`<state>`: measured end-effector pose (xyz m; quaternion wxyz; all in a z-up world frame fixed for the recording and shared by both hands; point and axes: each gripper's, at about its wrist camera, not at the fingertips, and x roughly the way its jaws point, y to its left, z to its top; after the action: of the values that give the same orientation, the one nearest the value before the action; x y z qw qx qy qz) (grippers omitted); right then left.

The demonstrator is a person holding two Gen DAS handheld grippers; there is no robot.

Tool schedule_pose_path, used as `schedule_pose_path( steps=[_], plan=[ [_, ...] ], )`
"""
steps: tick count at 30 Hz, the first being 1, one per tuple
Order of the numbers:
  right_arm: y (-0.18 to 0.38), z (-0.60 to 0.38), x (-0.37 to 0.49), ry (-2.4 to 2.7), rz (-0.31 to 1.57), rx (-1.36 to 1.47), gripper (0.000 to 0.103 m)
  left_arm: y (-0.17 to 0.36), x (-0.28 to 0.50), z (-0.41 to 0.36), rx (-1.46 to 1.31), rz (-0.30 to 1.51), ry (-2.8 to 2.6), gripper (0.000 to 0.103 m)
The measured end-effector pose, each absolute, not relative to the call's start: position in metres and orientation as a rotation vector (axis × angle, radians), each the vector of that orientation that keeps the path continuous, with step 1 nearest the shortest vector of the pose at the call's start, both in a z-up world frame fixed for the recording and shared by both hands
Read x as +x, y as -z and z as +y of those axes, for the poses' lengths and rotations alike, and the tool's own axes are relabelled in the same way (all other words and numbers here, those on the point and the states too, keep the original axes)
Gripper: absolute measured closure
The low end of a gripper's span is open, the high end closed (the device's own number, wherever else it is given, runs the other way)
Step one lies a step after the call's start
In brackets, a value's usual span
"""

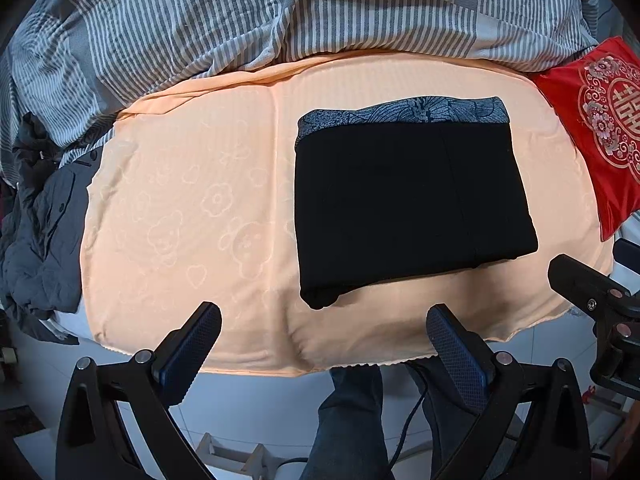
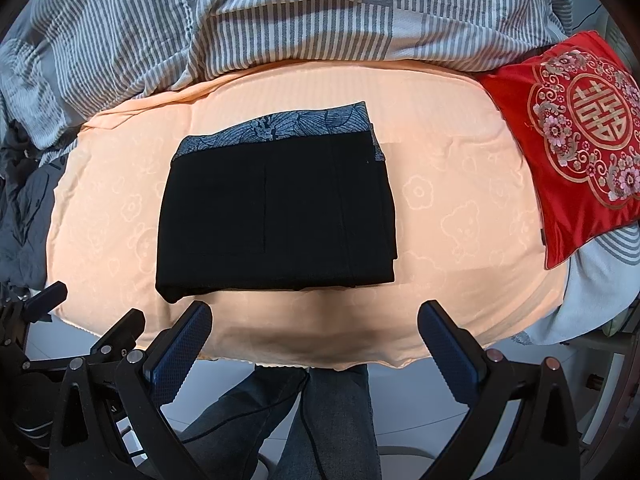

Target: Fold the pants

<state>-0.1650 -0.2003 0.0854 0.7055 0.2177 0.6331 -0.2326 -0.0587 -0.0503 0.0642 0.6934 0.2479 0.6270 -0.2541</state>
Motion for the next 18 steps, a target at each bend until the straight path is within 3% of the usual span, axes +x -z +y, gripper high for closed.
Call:
schedule_pose_path(
  steps=[18],
  plan=[
    [-0.0847, -0.1937, -0.1571, 0.505, 1.418, 0.458, 0.0, -0.0606, -0.0573, -0.0493, 0.539, 1.414, 0.564, 0.0]
  ],
)
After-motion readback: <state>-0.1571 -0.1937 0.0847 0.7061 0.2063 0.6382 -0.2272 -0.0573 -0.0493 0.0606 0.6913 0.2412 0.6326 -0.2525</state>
